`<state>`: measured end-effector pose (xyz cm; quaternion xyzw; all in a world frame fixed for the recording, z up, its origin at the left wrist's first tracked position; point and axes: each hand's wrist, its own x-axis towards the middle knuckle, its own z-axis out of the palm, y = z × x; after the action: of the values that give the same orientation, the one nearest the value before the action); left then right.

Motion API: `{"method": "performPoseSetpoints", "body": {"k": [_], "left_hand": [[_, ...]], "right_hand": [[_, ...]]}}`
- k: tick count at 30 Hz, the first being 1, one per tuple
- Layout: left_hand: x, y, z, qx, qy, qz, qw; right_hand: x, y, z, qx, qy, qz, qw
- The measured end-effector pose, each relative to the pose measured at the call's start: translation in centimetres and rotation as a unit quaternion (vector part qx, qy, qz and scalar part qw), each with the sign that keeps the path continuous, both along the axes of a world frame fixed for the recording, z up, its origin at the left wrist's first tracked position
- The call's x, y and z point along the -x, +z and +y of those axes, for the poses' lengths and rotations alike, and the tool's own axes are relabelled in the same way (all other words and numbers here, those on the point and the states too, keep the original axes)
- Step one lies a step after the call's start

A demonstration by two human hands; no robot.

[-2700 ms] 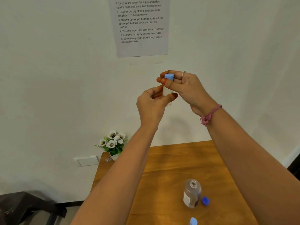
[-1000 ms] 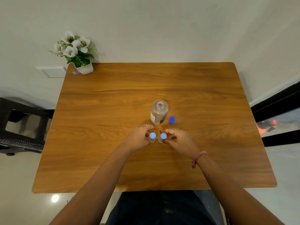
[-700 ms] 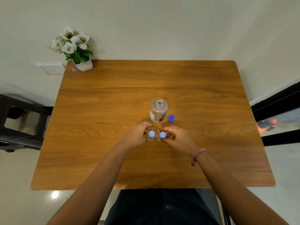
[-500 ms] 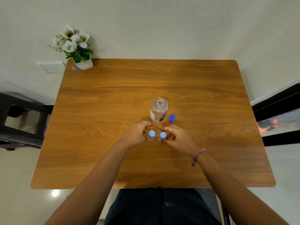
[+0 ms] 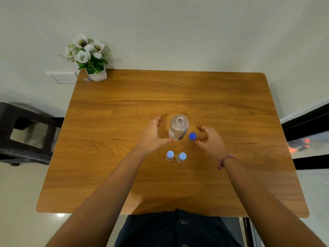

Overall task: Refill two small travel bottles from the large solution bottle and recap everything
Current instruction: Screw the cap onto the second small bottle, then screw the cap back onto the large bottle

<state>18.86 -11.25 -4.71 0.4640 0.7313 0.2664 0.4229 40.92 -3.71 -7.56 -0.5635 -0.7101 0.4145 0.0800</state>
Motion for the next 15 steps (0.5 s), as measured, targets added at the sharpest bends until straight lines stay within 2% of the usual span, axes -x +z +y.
{"method": "performPoseSetpoints", "body": {"k": [7,15], "left_hand": [[-1.7,-0.6,1.6,-0.031,-0.003,-0.063,0.998],[-2.1,-2.4,2.0,-0.013,0.013,-0.108,0.994]], "right_hand": [[2.1,-2.9,0.3,-0.014,0.020,-0.057,0.998],[2.3,-3.4,0.2,-0.040,0.001,-0.060,0.997]]}}
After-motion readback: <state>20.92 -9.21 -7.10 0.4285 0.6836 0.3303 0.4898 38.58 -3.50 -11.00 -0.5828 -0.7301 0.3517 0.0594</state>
